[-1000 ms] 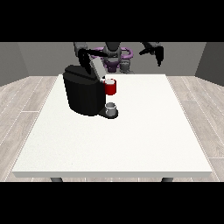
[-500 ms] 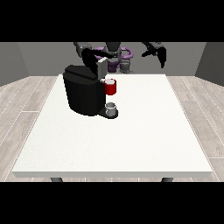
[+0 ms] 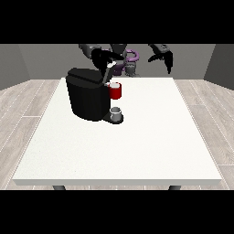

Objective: Insert the coffee pod into the coffee machine and close the lid

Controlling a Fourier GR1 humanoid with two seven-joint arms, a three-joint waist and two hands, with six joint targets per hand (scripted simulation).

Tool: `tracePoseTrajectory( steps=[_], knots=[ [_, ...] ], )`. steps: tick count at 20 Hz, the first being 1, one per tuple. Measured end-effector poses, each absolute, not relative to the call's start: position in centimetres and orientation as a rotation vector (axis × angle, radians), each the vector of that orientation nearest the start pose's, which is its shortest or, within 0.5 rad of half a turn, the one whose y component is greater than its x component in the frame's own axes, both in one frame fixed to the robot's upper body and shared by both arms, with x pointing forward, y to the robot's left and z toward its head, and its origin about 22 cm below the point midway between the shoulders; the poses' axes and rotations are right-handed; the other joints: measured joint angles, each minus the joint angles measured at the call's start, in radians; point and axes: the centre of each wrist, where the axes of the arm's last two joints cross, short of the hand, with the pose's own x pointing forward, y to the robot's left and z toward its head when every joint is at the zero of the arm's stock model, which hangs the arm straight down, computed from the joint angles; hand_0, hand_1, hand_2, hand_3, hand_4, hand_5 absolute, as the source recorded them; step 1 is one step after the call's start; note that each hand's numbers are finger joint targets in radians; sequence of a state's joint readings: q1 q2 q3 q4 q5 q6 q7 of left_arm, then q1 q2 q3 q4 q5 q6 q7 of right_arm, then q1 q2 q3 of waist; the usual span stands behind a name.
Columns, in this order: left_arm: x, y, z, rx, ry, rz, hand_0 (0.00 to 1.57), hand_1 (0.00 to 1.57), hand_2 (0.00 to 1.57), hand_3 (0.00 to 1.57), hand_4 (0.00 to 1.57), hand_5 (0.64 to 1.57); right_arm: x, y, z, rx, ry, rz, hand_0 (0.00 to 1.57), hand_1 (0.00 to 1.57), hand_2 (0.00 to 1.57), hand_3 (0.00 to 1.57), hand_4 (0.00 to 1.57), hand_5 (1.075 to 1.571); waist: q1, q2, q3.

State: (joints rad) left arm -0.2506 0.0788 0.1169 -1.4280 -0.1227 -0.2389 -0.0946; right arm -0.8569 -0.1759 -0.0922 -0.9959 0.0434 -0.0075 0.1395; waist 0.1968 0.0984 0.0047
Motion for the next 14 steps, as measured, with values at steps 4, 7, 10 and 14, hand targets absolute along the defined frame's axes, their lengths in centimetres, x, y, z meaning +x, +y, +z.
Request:
tracePoseTrajectory(
  steps=[4, 7, 10, 14],
  knots=[
    [30.4, 24.0, 3.3, -0.028, -1.725, -0.335, 0.00, 0.00, 0.00, 0.00, 0.33, 1.571, 42.1, -17.3, 15.4, -0.098, -1.692, 0.330, 0.00, 0.00, 0.00, 0.00, 0.09, 1.571, 0.017, 0.012, 0.0016],
    [30.5, 24.1, 3.7, -0.047, -1.728, -0.354, 0.00, 0.00, 0.00, 0.00, 0.33, 1.571, 42.2, -15.5, 16.3, -0.120, -1.741, 0.388, 0.00, 0.00, 0.00, 0.00, 0.22, 1.571, 0.054, 0.015, -0.0021],
    [30.7, 23.8, 4.1, -0.057, -1.748, -0.360, 0.00, 0.00, 0.00, 0.00, 0.39, 1.571, 42.5, -13.9, 18.0, -0.145, -1.796, 0.436, 0.00, 0.00, 0.00, 0.00, 0.27, 1.571, 0.076, 0.037, -0.0036],
    [31.1, 24.7, 4.9, -0.057, -1.775, -0.360, 0.00, 0.00, 0.00, 0.00, 0.44, 1.571, 43.2, -13.5, 21.1, -0.170, -1.834, 0.461, 0.00, 0.00, 0.00, 0.00, 0.13, 1.571, 0.095, 0.064, -0.0046]
  ],
)
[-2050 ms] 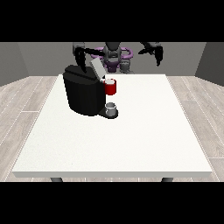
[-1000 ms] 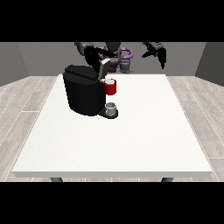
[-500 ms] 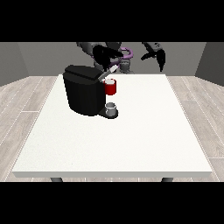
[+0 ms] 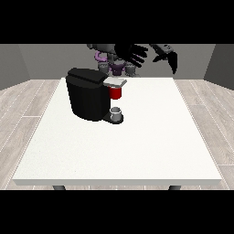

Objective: Insert the coffee pod into the coffee machine and close the lid

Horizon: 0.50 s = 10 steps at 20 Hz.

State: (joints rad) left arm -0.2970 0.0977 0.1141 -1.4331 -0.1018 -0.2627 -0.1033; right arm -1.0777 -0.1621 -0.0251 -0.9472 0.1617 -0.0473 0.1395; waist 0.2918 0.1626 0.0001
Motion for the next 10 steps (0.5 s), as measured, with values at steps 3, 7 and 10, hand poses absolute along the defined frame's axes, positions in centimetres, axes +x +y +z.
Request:
tracePoseTrajectory(
  steps=[3, 7, 10],
  knots=[
    [31.4, 24.3, 5.1, -0.058, -1.793, -0.360, 0.00, 0.00, 0.00, 0.00, 0.40, 1.571, 43.3, -12.1, 21.9, -0.170, -1.849, 0.488, 0.00, 0.00, 0.00, 0.00, 0.09, 1.571, 0.009, 0.014, -0.0001],
    [31.6, 24.3, 5.9, -0.084, -1.815, -0.390, 0.00, 0.00, 0.00, 0.00, 0.43, 1.571, 43.7, -11.1, 23.8, -0.212, -1.874, 0.497, 0.00, 0.00, 0.00, 0.00, 0.00, 1.571, 0.044, 0.033, -0.0006],
    [31.6, 23.8, 5.8, -0.093, -1.829, -0.385, 0.00, 0.00, 0.00, 0.00, 0.37, 1.571, 43.9, -10.9, 25.7, -0.234, -1.896, 0.511, 0.00, 0.00, 0.00, 0.00, 0.00, 1.571, 0.058, 0.051, -0.0007]
  ],
)
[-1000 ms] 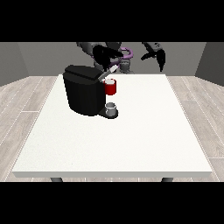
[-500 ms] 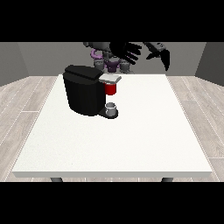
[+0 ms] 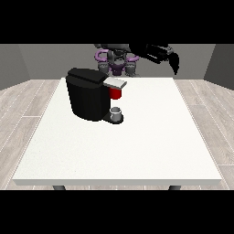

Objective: Insert the coffee pod into the coffee machine and close the lid

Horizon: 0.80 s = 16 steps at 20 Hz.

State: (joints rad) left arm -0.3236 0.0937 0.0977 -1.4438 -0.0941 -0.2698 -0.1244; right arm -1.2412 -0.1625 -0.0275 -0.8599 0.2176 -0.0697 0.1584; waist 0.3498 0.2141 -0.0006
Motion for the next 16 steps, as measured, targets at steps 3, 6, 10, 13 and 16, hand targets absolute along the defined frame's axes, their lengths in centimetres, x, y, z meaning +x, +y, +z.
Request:
tracePoseTrajectory(
  steps=[3, 6, 10, 13, 16],
  knots=[
    [31.8, 23.9, 6.8, -0.115, -1.842, -0.400, 0.00, 0.00, 0.00, 0.00, 0.43, 1.571, 44.1, -10.8, 26.0, -0.246, -1.912, 0.519, 0.00, 0.00, 0.00, 0.00, 0.00, 1.571, 0.027, 0.021, 0.0002],
    [32.0, 23.9, 7.1, -0.118, -1.863, -0.404, 0.00, 0.00, 0.00, 0.00, 0.36, 1.571, 44.2, -10.3, 27.2, -0.249, -1.934, 0.523, 0.00, 0.00, 0.00, 0.00, 0.00, 1.571, 0.038, 0.045, 0.0003],
    [32.5, 24.5, 8.1, -0.136, -1.888, -0.404, 0.00, 0.00, 0.00, 0.00, 0.22, 1.571, 44.4, -10.1, 28.5, -0.246, -1.963, 0.501, 0.00, 0.00, 0.00, 0.00, 0.00, 1.571, 0.059, 0.078, 0.0002],
    [32.4, 24.4, 7.9, -0.148, -1.898, -0.410, 0.00, 0.00, 0.00, 0.00, 0.31, 1.571, 44.5, -9.9, 28.8, -0.224, -1.967, 0.484, 0.00, 0.00, 0.00, 0.00, 0.05, 1.571, 0.066, 0.095, 0.0001],
    [32.7, 24.1, 8.5, -0.140, -1.906, -0.411, 0.00, 0.00, 0.00, 0.00, 0.27, 1.571, 44.6, -9.7, 28.8, -0.205, -1.975, 0.482, 0.00, 0.00, 0.00, 0.00, 0.10, 1.571, 0.063, 0.108, 0.0002]
  ],
)
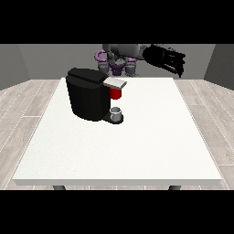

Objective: Insert the coffee pod into the coffee machine and close the lid

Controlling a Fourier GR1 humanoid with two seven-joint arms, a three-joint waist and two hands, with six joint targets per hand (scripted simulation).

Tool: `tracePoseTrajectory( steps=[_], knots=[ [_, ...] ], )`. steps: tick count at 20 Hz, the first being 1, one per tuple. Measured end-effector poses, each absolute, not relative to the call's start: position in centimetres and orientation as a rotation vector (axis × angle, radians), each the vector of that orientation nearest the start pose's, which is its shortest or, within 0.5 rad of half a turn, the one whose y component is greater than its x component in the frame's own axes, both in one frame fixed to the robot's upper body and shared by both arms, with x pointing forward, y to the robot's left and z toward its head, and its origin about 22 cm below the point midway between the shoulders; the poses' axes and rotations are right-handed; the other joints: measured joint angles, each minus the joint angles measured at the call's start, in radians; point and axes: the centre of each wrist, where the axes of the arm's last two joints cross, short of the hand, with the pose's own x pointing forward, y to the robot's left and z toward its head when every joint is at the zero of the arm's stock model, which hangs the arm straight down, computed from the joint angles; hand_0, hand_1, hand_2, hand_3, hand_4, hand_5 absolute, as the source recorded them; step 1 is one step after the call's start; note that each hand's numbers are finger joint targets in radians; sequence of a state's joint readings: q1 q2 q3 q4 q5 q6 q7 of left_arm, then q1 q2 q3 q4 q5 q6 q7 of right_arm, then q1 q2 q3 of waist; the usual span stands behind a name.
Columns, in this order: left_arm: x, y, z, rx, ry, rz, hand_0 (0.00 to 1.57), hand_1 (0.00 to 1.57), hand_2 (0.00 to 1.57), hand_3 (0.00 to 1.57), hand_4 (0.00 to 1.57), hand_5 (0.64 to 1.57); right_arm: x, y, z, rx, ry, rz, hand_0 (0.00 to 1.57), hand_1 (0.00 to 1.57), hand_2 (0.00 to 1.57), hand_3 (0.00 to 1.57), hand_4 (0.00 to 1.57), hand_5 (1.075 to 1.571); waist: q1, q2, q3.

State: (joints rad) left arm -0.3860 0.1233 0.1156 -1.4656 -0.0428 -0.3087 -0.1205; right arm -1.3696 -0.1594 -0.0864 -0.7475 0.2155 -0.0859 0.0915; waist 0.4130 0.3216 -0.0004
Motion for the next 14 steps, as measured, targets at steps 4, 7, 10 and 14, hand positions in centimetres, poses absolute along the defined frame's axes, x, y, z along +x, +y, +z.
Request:
tracePoseTrajectory(
  steps=[4, 7, 10, 14],
  knots=[
    [32.8, 23.9, 8.7, -0.151, -1.914, -0.418, 0.00, 0.00, 0.00, 0.00, 0.35, 1.571, 44.7, -9.2, 28.8, -0.183, -1.996, 0.472, 0.00, 0.00, 0.00, 0.00, 0.00, 1.571, 0.003, 0.011, 0.0000],
    [32.5, 24.0, 8.3, -0.151, -1.910, -0.409, 0.00, 0.00, 0.00, 0.00, 0.33, 1.571, 44.7, -9.1, 27.9, -0.140, -2.006, 0.490, 0.00, 0.00, 0.00, 0.00, 0.00, 1.571, -0.012, -0.005, 0.0001],
    [32.1, 24.5, 7.0, -0.137, -1.887, -0.385, 0.00, 0.00, 0.00, 0.00, 0.25, 1.571, 44.3, -7.8, 25.7, -0.070, -2.029, 0.526, 0.00, 0.00, 0.00, 0.00, 0.22, 1.571, -0.050, -0.032, 0.0003],
    [31.5, 24.9, 5.4, -0.124, -1.816, -0.351, 0.00, 0.00, 0.00, 0.00, 0.27, 1.571, 43.7, -6.9, 21.3, 0.030, -2.011, 0.552, 0.00, 0.00, 0.00, 0.00, 0.26, 1.571, -0.096, -0.106, 0.0002]
  ],
)
